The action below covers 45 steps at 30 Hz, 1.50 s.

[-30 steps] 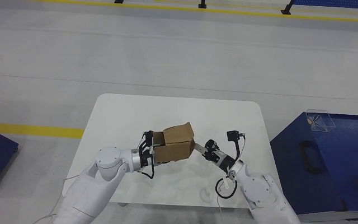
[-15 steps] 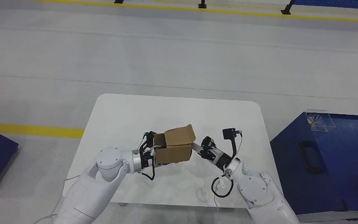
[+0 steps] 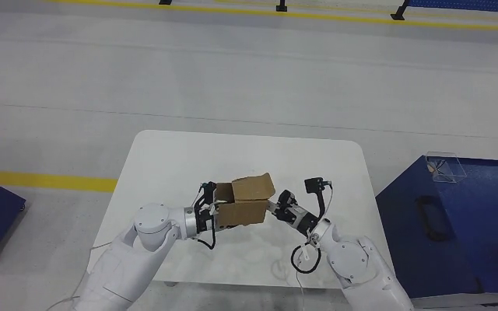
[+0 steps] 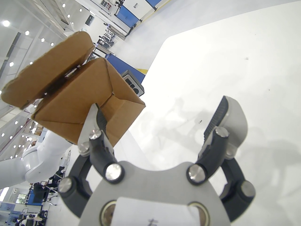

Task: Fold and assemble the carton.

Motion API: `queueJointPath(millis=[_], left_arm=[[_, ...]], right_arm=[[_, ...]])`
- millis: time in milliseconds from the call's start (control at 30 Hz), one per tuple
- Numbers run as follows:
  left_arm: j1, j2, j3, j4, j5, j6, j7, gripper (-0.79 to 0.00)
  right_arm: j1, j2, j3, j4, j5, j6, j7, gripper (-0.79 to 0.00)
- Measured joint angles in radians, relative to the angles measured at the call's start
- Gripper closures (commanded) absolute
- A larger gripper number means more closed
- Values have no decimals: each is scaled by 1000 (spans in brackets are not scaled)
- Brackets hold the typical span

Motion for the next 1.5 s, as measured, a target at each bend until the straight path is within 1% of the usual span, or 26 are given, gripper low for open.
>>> queueJointPath(millis=[133,267,400,567,667,767,833,933,1033,1100,1167,1233,1300,1500], left_arm=[[-4,-1,-1,4,-3,2,-6,0],[-2,1,-9,4,-5,1,-14,0],[2,1,-6,1,1,3,-16,0],[-1,-2,10,2,10,3,-14,0],[-3,-4,16,5,13,0,-13,0],[-4,-4,15,10,10,-3,-17,0],[-4,-4,13,13,7,-6,-20,0],[-4,-4,10,17,7,-13,-26,0],[-5,-4,12,19,12,-13,-33,0],[-5,-4,12,19,12,-13,-33,0],[-5,-4,12,19,12,-13,-32,0],[-5,-4,12,19,12,-13,-32,0],[-5,-4,12,19,12,-13,-32,0],[-5,-4,12,19,12,-13,-32,0]], right_arm=[[-16,1,33,0,40,2,-35,-785],[-29,6,65,22,68,15,-13,-785],[-27,4,36,35,77,10,26,-785],[-15,-2,-4,35,73,4,15,-785],[-12,-3,-6,32,74,0,4,-785],[-17,-1,16,27,92,-14,-14,-785],[-27,1,46,19,106,-31,-47,-785],[-60,6,122,-2,145,-79,-136,-785],[-113,12,215,-39,151,-137,-257,-785],[-161,13,277,-69,138,-169,-360,-785],[-209,12,324,-101,102,-202,-464,-785],[-246,9,347,-122,102,-226,-532,-785],[-269,8,354,-132,106,-235,-552,-785],[-268,8,353,-131,104,-234,-545,-785]])
